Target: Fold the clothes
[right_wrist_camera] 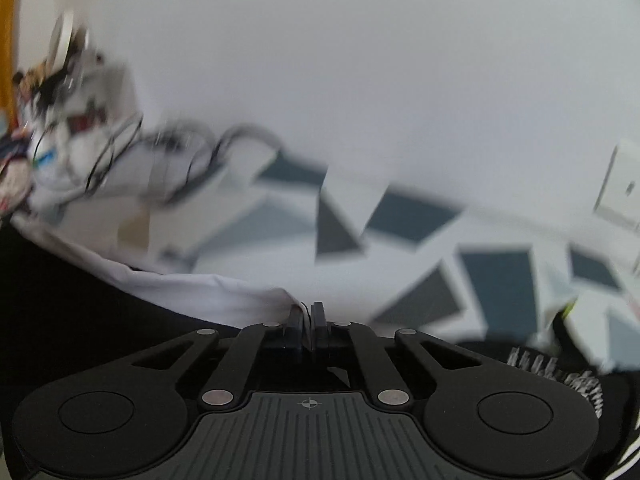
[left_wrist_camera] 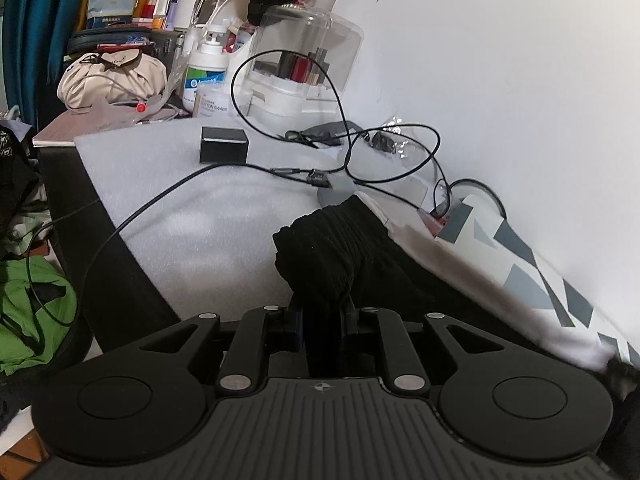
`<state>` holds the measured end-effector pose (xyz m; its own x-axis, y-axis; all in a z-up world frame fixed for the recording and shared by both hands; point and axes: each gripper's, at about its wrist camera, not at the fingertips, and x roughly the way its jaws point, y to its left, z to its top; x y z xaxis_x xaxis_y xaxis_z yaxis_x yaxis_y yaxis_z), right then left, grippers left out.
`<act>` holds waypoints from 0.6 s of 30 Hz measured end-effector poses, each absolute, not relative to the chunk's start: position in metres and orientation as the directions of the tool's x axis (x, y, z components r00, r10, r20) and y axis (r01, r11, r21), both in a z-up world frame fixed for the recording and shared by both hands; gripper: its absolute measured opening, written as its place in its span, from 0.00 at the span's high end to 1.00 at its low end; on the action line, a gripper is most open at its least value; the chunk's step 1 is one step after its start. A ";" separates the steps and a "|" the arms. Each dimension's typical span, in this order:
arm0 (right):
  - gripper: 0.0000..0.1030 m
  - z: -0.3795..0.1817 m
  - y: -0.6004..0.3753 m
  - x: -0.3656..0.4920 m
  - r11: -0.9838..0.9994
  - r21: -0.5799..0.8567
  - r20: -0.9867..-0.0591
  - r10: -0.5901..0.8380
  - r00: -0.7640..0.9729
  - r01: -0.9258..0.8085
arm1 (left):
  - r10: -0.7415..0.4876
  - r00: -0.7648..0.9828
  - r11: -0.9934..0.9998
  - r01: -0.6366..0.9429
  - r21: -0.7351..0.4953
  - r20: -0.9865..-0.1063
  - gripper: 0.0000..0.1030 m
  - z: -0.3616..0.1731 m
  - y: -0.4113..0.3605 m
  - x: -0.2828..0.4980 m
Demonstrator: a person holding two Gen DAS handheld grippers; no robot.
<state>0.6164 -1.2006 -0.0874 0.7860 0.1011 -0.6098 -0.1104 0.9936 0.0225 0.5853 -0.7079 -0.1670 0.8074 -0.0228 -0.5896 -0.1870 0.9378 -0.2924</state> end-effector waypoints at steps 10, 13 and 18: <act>0.25 -0.104 -1.221 0.635 0.987 0.146 -0.570 0.030 0.821 0.065 | -0.018 0.801 0.940 -0.190 -0.283 -0.598 0.85 -0.166 -0.701 0.595; 0.23 -0.079 -1.241 0.587 0.952 0.264 -0.457 -0.017 0.889 0.154 | -0.039 0.804 0.943 -0.166 -0.288 -0.593 0.85 -0.161 -0.701 0.597; 0.18 -0.065 -1.283 0.462 0.759 0.498 -0.393 -0.234 0.889 0.420 | -0.072 0.803 0.954 -0.118 -0.277 -0.591 0.85 -0.159 -0.701 0.599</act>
